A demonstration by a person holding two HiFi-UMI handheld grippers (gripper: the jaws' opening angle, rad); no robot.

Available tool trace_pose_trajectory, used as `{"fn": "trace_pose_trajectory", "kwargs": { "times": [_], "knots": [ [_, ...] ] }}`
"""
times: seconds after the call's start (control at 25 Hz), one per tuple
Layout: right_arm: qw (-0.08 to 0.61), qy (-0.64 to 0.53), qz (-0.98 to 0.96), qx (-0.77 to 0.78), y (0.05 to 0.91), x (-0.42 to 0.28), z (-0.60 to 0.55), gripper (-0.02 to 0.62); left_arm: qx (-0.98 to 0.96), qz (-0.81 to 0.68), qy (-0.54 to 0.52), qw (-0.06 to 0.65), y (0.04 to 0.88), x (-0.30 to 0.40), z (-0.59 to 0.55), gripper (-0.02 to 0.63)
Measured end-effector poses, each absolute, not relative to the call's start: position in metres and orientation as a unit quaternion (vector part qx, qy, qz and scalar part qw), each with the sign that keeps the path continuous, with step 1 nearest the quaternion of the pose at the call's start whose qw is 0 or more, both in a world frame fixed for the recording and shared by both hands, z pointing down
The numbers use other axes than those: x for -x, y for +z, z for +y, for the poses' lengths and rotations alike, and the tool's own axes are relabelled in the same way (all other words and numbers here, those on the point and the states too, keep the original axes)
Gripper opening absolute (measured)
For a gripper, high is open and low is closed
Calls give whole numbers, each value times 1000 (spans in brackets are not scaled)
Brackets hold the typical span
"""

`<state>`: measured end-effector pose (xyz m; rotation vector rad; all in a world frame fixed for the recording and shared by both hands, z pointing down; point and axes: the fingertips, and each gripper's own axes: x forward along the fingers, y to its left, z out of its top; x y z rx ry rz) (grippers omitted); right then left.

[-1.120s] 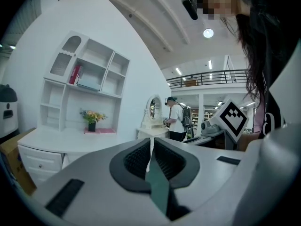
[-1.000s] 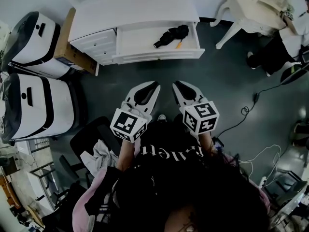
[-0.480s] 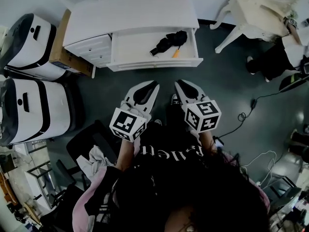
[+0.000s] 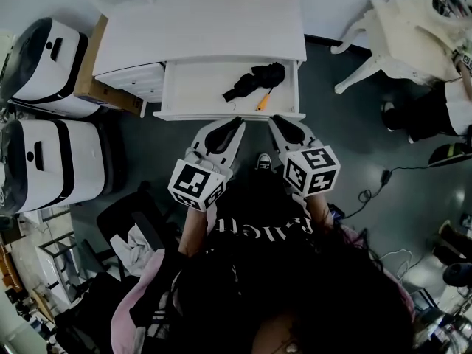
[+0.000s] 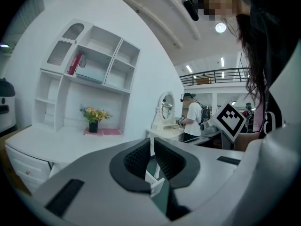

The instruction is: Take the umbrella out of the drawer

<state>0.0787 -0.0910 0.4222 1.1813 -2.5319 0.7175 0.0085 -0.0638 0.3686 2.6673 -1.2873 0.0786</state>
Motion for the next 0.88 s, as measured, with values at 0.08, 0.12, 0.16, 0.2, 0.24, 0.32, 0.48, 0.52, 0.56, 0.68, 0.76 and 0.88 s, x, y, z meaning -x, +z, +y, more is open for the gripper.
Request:
{"fn": "trace_pose_trajectory", "kwargs": {
  "times": [0.08,0.12,0.16,0.2,0.24,0.32,0.48,0.52,0.56,0.68,0.76,0.88],
  "knots": [
    [127,247,-873,-401,423,-87,-109,66,-894,-438,32,89,370,-18,-80,18],
    [126,248,-874,-399,424,-91,-117,66,-893,-440,33,89,370,-22,-87,18],
    [125,250,-874,-397,425,-96,-124,66,-891,-443,35,89,371,-26,-94,18],
    [125,252,-875,-394,426,-100,-131,66,-890,-446,36,90,371,-30,-100,18],
    [124,255,-875,-392,428,-104,-138,66,-889,-448,38,90,372,-33,-107,18],
    [123,260,-875,-389,431,-109,-151,66,-887,-451,43,91,374,-39,-118,18],
    [120,270,-875,-383,435,-115,-172,66,-884,-455,53,93,375,-46,-137,18],
    [119,273,-875,-381,436,-115,-176,66,-883,-456,55,93,375,-47,-141,18],
    [118,276,-875,-380,437,-115,-180,66,-883,-457,58,94,376,-46,-144,18],
    [120,287,-872,-378,445,-113,-191,66,-881,-459,65,96,379,-44,-153,18],
    [122,293,-869,-379,452,-109,-197,66,-880,-460,70,99,383,-40,-159,18],
    [126,300,-864,-384,458,-101,-207,66,-881,-455,73,105,388,-30,-170,18]
  ]
}}
